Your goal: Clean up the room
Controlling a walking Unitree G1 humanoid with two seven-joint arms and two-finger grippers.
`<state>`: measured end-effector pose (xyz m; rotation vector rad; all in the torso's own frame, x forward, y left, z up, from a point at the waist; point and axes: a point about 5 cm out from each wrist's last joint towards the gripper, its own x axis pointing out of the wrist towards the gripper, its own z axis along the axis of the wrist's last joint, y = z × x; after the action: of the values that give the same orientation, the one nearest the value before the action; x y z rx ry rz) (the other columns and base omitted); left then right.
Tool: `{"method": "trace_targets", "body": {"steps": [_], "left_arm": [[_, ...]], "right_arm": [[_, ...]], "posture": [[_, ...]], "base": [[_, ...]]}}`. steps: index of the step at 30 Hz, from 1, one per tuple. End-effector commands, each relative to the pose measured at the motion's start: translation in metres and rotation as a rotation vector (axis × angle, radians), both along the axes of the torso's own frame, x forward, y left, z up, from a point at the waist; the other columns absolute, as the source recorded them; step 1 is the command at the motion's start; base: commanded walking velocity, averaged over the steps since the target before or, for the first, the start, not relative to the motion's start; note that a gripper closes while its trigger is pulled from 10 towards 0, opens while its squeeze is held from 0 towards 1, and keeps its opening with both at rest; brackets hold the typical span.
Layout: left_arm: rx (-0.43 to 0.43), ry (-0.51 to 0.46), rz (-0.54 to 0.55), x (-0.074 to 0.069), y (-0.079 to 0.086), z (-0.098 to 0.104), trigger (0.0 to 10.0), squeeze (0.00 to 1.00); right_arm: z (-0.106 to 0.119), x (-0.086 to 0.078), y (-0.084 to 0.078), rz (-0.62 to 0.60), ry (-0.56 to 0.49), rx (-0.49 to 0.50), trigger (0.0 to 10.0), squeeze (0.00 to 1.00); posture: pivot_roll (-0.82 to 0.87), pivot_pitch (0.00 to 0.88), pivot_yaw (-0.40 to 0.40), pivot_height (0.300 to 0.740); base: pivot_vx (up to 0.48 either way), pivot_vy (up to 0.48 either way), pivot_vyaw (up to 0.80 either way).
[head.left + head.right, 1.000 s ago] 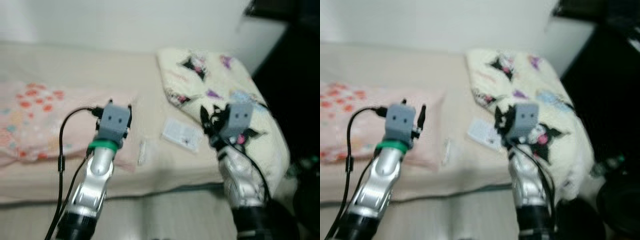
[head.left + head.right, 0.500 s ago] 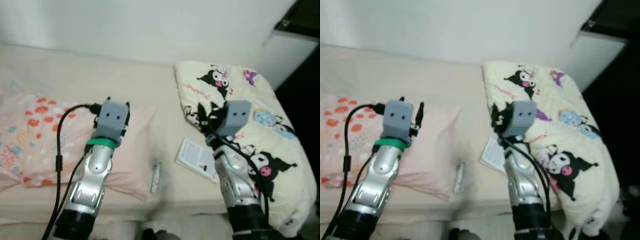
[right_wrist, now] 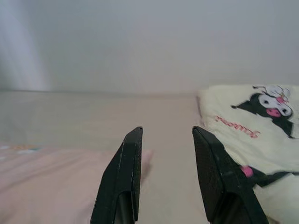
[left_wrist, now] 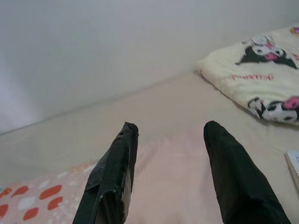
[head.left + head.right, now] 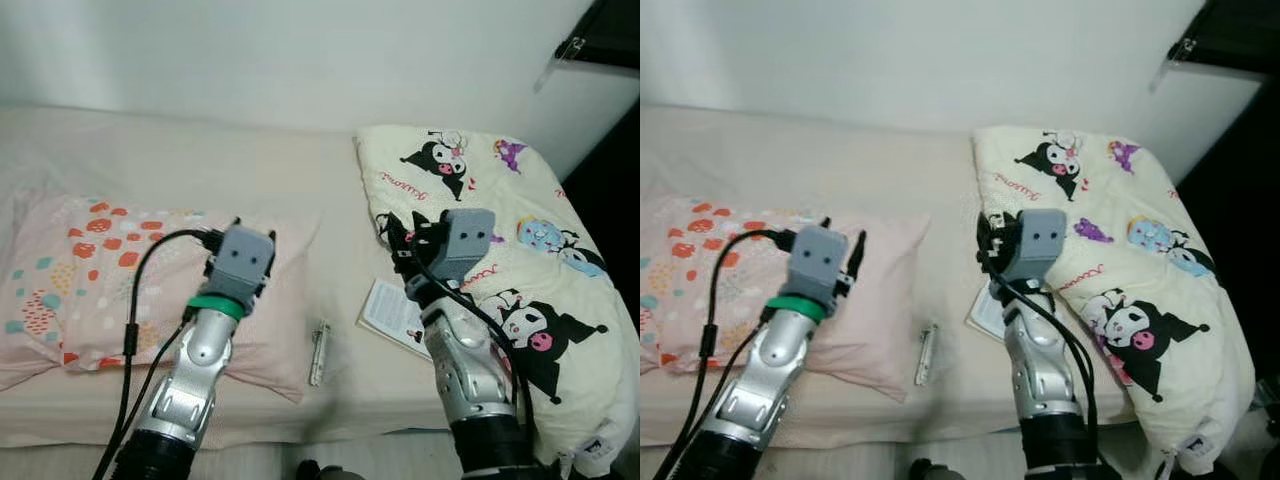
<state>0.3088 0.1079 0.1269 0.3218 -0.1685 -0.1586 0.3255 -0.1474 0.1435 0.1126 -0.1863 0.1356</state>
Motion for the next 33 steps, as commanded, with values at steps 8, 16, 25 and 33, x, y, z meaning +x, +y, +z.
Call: {"method": "trace_targets", "body": {"steps": [8, 16, 25, 33], "left_arm": [[0.019, 0.025, -0.047, 0.002, -0.004, -0.007, 10.0, 0.00], [0.005, 0.028, -0.058, 0.004, -0.008, -0.006, 10.0, 0.00], [-0.005, 0.026, -0.063, 0.004, -0.009, -0.006, 10.0, 0.00], [-0.008, 0.026, -0.060, 0.003, -0.008, -0.006, 10.0, 0.00]], "right_arm": [[-0.011, -0.008, -0.016, -0.069, 0.039, 0.045, 10.0, 0.00], [-0.012, -0.010, -0.017, -0.073, 0.040, 0.047, 10.0, 0.00], [-0.013, -0.010, -0.009, -0.024, 0.054, 0.060, 10.0, 0.00], [-0.018, -0.009, 0.007, 0.073, 0.108, 0.116, 10.0, 0.00]], "posture": [[-0.10, 0.034, 0.003, 0.695], [-0.11, 0.032, 0.004, 0.665], [-0.10, 0.039, 0.004, 0.630], [-0.10, 0.048, 0.009, 0.605]], "base": [[0.000, 0.000, 0.00], [0.000, 0.000, 0.00], [0.000, 0.000, 0.00], [0.000, 0.000, 0.00]]}}
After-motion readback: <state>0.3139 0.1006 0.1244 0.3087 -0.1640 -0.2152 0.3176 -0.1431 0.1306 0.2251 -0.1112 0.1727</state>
